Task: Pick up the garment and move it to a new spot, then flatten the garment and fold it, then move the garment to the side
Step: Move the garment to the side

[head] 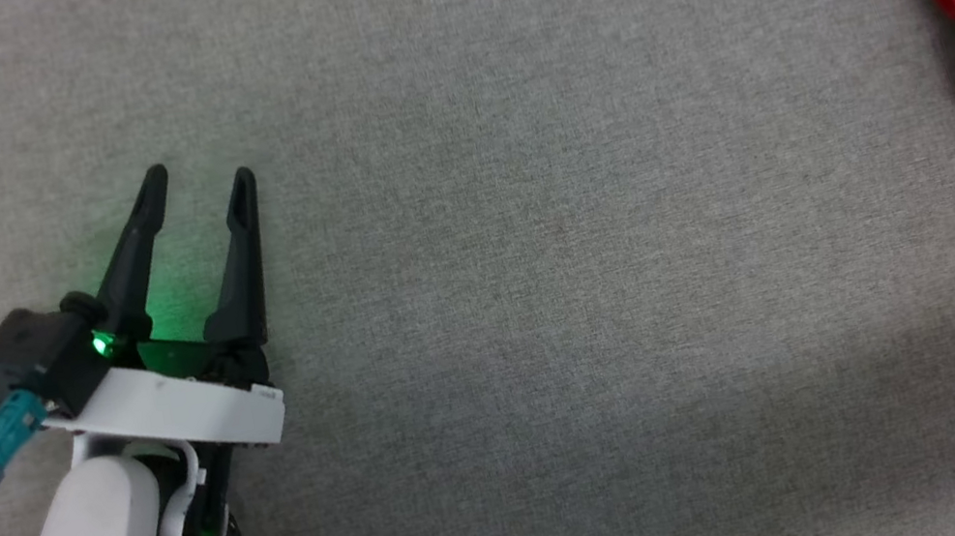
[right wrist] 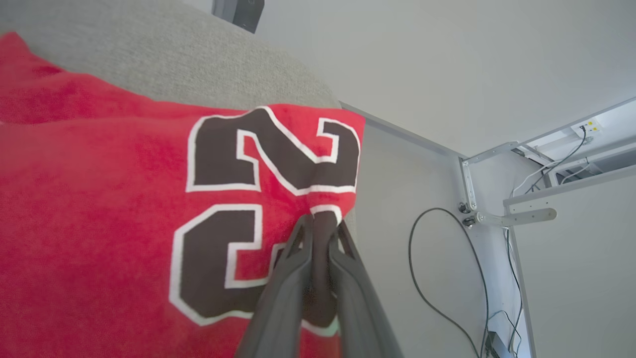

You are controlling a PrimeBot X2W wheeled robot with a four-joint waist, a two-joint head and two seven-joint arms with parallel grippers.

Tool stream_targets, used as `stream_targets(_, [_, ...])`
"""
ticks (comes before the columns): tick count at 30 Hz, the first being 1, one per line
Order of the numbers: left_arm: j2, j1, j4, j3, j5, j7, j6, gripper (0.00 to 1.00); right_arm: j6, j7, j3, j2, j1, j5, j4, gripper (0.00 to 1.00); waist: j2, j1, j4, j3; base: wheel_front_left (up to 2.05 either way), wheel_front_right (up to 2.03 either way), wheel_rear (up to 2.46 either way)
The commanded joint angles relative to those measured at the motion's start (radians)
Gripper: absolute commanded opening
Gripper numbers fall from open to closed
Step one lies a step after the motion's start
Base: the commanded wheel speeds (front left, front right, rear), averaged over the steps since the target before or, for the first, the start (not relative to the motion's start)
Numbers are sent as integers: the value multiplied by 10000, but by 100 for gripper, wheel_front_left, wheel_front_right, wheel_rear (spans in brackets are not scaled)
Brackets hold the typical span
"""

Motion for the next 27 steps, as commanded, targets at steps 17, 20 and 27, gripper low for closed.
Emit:
stream_targets(17, [117, -325, 251, -256, -129, 11, -29, 100, -13, -1092, 488, 405, -1001, -275, 2151, 87, 0, 0, 11, 132, 0, 0, 0])
stream_targets(20, [96, -233, 304, -229, -148, 11, -28, 100, -13, -1196, 604, 515, -1132, -325, 2352, 100, 0, 0, 2, -85, 0, 0, 0])
stream_targets(27, [-21, 46, 440, -208, -189, 11, -28, 100, -13, -1605, 738, 657, -1341, -190, 2640, 100, 0, 0, 79, -834, 0, 0, 0])
